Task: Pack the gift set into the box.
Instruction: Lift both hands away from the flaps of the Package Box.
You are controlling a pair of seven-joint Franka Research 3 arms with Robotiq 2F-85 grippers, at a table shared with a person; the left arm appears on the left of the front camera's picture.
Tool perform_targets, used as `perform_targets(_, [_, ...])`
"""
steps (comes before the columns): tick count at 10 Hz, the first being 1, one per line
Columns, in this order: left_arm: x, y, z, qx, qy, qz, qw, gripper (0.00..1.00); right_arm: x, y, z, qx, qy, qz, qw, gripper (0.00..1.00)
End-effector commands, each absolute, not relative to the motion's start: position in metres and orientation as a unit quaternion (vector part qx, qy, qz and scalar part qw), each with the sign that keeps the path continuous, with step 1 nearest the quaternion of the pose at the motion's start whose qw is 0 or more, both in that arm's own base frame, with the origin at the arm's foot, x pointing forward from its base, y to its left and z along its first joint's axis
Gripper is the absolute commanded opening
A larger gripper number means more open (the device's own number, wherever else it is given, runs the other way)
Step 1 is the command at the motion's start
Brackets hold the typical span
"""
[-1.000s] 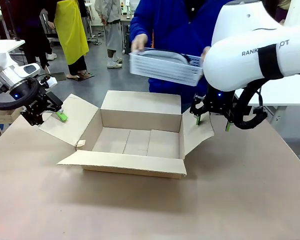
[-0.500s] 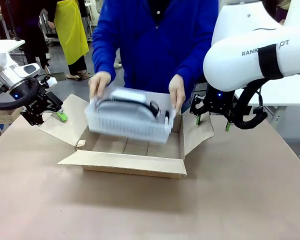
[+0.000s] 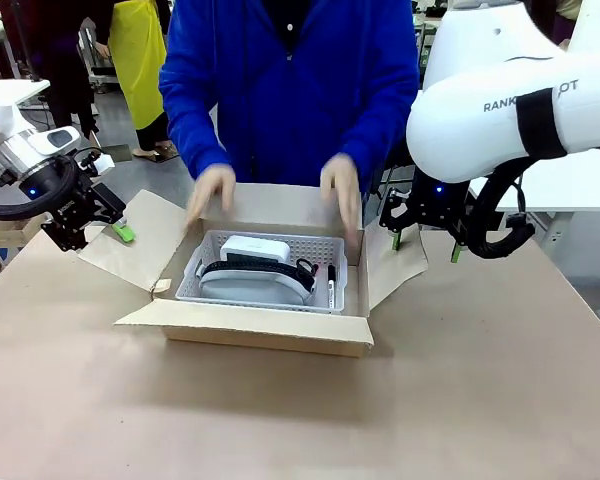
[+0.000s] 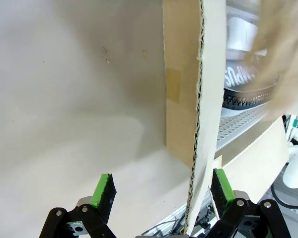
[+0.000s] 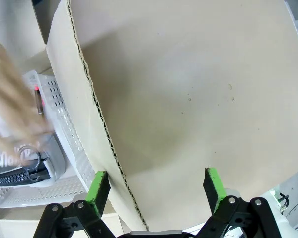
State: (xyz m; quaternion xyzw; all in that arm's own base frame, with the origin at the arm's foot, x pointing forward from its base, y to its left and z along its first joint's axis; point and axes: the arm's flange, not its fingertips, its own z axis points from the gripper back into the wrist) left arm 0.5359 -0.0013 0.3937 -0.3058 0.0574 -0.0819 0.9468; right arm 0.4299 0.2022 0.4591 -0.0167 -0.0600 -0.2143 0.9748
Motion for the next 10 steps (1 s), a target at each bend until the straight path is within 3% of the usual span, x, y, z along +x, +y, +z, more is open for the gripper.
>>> perform_targets(1, [0.533, -0.003, 0.395, -0.298, 0.057, -0.076, 0.950, 1.00, 0.433, 0.201, 0.462, -0.023, -0.061, -0.207, 0.976, 1.00])
perform_targets(5, [0.536, -0.001, 0.394, -0.306, 0.057, -0.082, 0.947, 1.00, 0.430, 0.202, 0.459, -0.017, -0.060, -0.214, 0.975, 1.00])
perform_targets(7, [0.510, 0.053, 0.450, -0.427, 0.110, -0.122, 0.889, 1.00, 0.399, 0.146, 0.514, 0.166, -0.036, -0.134, 0.976, 1.00])
perform_targets(9, [0.485, 0.115, 0.475, -0.577, 0.161, -0.165, 0.784, 1.00, 0.364, 0.079, 0.541, 0.330, -0.041, -0.112, 0.936, 1.00])
perform_targets(10, [0.473, 0.143, 0.472, -0.639, 0.155, -0.166, 0.735, 1.00, 0.348, 0.047, 0.538, 0.410, -0.053, -0.107, 0.904, 1.00])
